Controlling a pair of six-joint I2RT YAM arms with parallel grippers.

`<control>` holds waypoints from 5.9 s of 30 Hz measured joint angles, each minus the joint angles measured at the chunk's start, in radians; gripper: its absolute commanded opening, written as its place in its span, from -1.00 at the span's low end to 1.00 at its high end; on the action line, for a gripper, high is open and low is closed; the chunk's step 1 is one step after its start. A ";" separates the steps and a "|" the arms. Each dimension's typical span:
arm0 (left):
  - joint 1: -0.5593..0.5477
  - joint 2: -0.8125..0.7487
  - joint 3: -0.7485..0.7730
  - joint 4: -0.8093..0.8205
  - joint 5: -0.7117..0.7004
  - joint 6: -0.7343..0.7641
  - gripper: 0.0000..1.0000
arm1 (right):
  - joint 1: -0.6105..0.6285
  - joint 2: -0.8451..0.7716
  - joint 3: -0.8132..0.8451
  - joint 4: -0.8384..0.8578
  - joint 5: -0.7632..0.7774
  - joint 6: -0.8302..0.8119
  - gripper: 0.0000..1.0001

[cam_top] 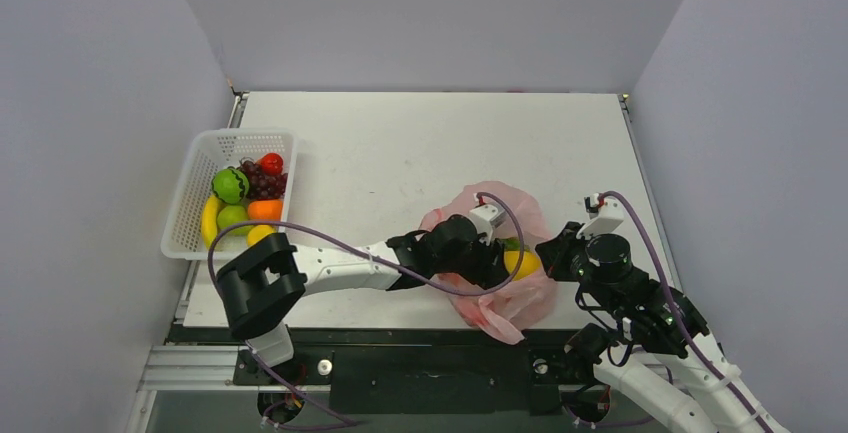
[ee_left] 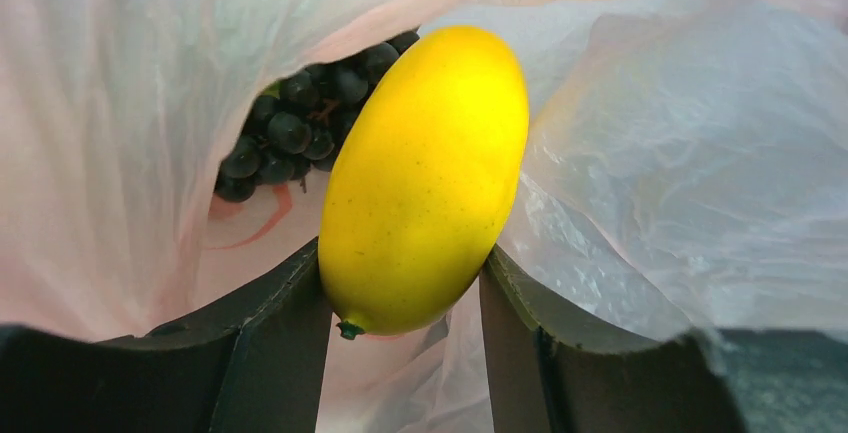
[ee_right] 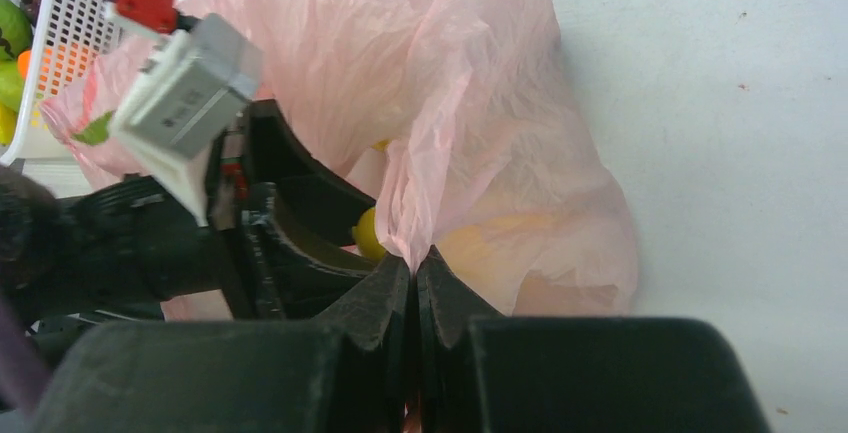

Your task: Take the fake fruits out of the plastic bag

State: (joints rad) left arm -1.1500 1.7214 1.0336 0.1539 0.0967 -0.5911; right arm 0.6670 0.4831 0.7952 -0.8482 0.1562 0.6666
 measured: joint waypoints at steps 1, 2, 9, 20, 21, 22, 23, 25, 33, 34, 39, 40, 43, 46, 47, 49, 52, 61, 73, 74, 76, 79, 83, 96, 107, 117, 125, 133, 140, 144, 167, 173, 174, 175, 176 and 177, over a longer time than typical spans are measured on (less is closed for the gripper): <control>0.000 -0.021 -0.010 -0.004 -0.011 0.005 -1.00 | 0.000 0.000 -0.001 0.001 0.003 0.000 -1.00; 0.000 -0.042 -0.018 -0.012 -0.021 0.012 -1.00 | 0.000 0.000 -0.001 0.002 0.005 0.000 -1.00; 0.000 -0.182 -0.031 -0.164 -0.105 0.098 -1.00 | 0.000 0.000 -0.001 0.003 0.039 0.000 -1.00; 0.000 -0.517 -0.116 -0.346 -0.031 0.251 -1.00 | 0.000 0.025 -0.006 0.021 0.061 -0.003 -1.00; 0.000 -0.547 -0.122 -0.350 -0.013 0.270 -1.00 | 0.000 0.031 -0.007 0.025 0.061 -0.005 -1.00; 0.000 -0.571 -0.126 -0.355 -0.001 0.286 -1.00 | 0.000 0.035 -0.007 0.028 0.061 -0.007 -1.00; 0.000 -0.597 -0.130 -0.362 0.011 0.303 -1.00 | 0.000 0.040 -0.007 0.031 0.061 -0.010 -1.00; 0.002 -0.652 -0.140 -0.370 0.029 0.338 -1.00 | 0.000 0.049 -0.007 0.034 0.061 -0.019 -1.00; 0.048 -0.824 -0.198 -0.364 -0.120 0.340 -1.00 | 0.000 0.055 -0.007 0.040 0.061 -0.031 -1.00; 0.058 -0.849 -0.204 -0.363 -0.185 0.322 -1.00 | 0.000 0.055 -0.007 0.040 0.061 -0.031 -1.00; 0.139 -1.013 -0.213 -0.444 -0.628 0.182 -1.00 | 0.000 0.055 -0.011 0.048 0.061 -0.042 -1.00; 0.159 -1.052 -0.213 -0.472 -0.735 0.156 -1.00 | 0.000 0.056 -0.011 0.049 0.061 -0.046 -1.00; 0.198 -1.126 -0.218 -0.523 -0.956 0.141 -1.00 | 0.000 0.058 -0.014 0.058 0.061 -0.053 -1.00; 0.250 -1.140 -0.220 -0.585 -1.128 0.157 -1.00 | 0.000 0.058 -0.018 0.063 0.061 -0.056 -1.00; 0.281 -1.125 -0.220 -0.615 -1.167 0.162 -1.00 | 0.000 0.058 -0.018 0.064 0.061 -0.057 -1.00; 0.361 -1.080 -0.224 -0.655 -1.197 0.184 -1.00 | 0.000 0.058 -0.021 0.068 0.061 -0.058 -1.00; 0.563 -1.001 -0.252 -0.674 -1.150 0.239 -1.00 | 0.000 0.058 -0.024 0.071 0.060 -0.062 -1.00; 1.196 -0.762 -0.268 -0.551 -0.604 0.225 -1.00 | -0.001 0.058 -0.025 0.079 0.060 -0.073 -1.00; 1.461 -0.264 -0.090 -0.333 -0.082 -0.037 -0.87 | -0.006 0.048 -0.025 0.085 0.061 -0.076 -1.00; 1.461 -0.246 -0.082 -0.315 -0.053 -0.053 -0.85 | -0.006 0.047 -0.025 0.085 0.062 -0.076 -1.00; 1.461 -0.224 -0.074 -0.291 -0.009 -0.071 -0.77 | -0.006 0.047 -0.025 0.085 0.064 -0.076 -1.00; 1.461 -0.198 -0.071 -0.262 0.056 -0.089 -0.59 | -0.007 0.047 -0.026 0.085 0.064 -0.076 -1.00; 1.461 -0.186 -0.072 -0.257 0.096 -0.102 0.00 | -0.007 0.048 -0.026 0.085 0.064 -0.076 -1.00; 1.461 -0.333 -0.088 -0.301 0.063 -0.076 0.69 | -0.007 0.048 -0.026 0.086 0.064 -0.076 -1.00; 1.054 -0.646 -0.263 -0.381 0.067 0.017 0.67 | -0.007 0.048 -0.026 0.085 0.064 -0.075 -1.00; 0.469 -0.915 -0.388 -0.356 0.006 -0.035 0.67 | -0.007 0.072 -0.027 0.079 0.053 -0.041 -1.00; 0.116 -0.694 -0.217 -0.301 -0.084 -0.050 0.65 | -0.007 0.106 -0.101 0.083 0.011 -0.022 -1.00; -0.054 -0.425 0.082 -0.320 -0.138 0.018 0.62 | -0.008 0.098 -0.110 0.082 0.027 -0.006 -1.00; -0.135 -0.447 0.130 -0.362 -0.255 0.109 0.68 | -0.013 0.084 -0.109 0.076 0.079 0.016 -1.00; -0.101 -0.529 0.103 -0.452 -0.338 0.049 0.68 | -0.013 0.108 -0.097 0.056 0.091 0.027 -1.00; -0.061 -0.161 0.060 -0.179 -0.105 -0.097 0.16 | -0.013 -0.124 -0.241 0.011 0.039 0.230 -1.00; -0.066 -0.041 0.060 -0.157 -0.132 -0.103 0.08 | -0.013 -0.246 -0.306 0.019 0.046 0.290 -1.00; -0.066 -0.028 0.061 -0.158 -0.142 -0.101 0.08 | -0.013 -0.250 -0.320 0.020 0.045 0.292 -1.00; -0.066 -0.016 0.063 -0.159 -0.153 -0.098 0.08 | -0.013 -0.251 -0.327 0.021 0.044 0.292 -1.00; -0.066 -0.006 0.067 -0.161 -0.166 -0.094 0.08 | -0.013 -0.251 -0.331 0.026 0.038 0.289 -1.00; -0.066 0.003 0.072 -0.163 -0.176 -0.091 0.08 | -0.013 -0.250 -0.331 0.030 0.035 0.285 -1.00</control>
State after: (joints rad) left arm -1.2160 1.7245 1.1053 -0.0090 -0.0795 -0.6823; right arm 0.6540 0.2329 0.4641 -0.8185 0.1913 0.9520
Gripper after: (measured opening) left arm 0.541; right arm 0.003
